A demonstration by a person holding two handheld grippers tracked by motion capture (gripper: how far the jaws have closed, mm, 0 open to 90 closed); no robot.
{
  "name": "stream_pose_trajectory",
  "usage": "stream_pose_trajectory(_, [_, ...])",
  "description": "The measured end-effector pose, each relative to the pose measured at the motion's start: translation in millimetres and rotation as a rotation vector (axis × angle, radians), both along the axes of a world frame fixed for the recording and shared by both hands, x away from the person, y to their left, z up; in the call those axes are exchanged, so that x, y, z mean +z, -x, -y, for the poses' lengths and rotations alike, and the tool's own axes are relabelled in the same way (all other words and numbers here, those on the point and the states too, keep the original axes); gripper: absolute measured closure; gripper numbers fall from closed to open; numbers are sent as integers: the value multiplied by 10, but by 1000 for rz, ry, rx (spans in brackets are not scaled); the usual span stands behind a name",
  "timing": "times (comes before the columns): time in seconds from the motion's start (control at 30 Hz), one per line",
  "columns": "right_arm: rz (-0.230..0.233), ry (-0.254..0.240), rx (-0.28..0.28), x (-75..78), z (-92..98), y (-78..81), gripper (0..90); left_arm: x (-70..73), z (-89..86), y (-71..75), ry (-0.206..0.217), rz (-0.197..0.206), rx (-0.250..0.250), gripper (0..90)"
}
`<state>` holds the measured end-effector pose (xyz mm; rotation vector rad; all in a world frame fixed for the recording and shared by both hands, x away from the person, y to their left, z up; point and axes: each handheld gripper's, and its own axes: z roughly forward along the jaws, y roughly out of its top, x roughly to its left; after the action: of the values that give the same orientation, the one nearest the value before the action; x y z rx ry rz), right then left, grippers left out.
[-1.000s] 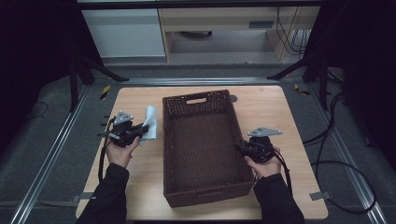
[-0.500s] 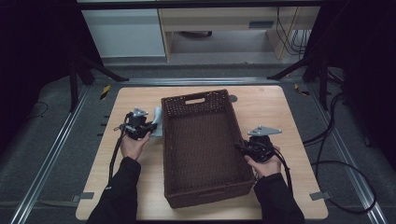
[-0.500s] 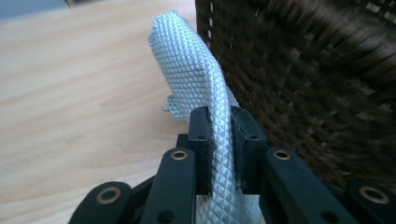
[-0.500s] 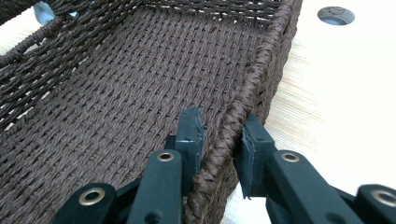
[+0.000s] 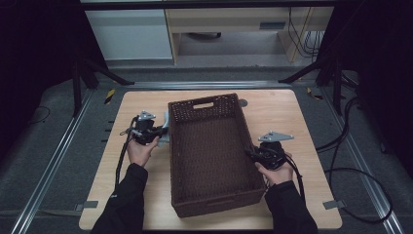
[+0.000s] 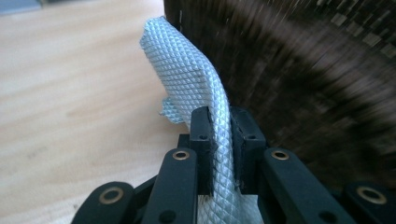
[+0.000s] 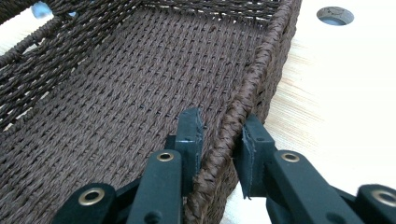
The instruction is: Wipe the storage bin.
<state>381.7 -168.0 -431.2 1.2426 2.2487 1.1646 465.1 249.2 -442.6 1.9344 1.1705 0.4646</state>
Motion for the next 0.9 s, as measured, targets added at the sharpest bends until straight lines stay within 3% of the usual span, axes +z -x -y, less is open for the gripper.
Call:
stream_pose_trajectory(0.03, [-1,0,-1,0,-1,1,729,0,0,0,0,0,0,799])
stream_pose_trajectory(0.13, [0,1,-1,0,-1,2,729,190,-15,66,19,68,-11,799])
stream_pose_trajectory(0.23, [0,-1,0,-1,1,0,729,254,-30,91,23,93,-18,799])
stream_pose_trajectory(0.43, [0,-1,-2,-1,-1,3,729,106,-14,57,7,39,-20,798])
stream_pose_trajectory(0.47, [0,-1,0,-1,0,0,728,-43,12,52,-16,-12,-23,798])
stream_pose_trajectory(0.5, [0,-1,0,-1,0,0,728,-43,12,52,-16,-12,-23,798])
stream_pose_trajectory(0.7, [-1,0,0,1,0,-3,728,-332,49,65,-69,-115,-35,798])
stream_pose_trajectory(0.8, [-1,2,-1,1,0,-2,728,-338,76,98,-89,-114,-45,798])
stream_pose_trajectory(0.9, [-2,0,-1,1,1,-4,727,-239,73,158,-91,-81,-57,799])
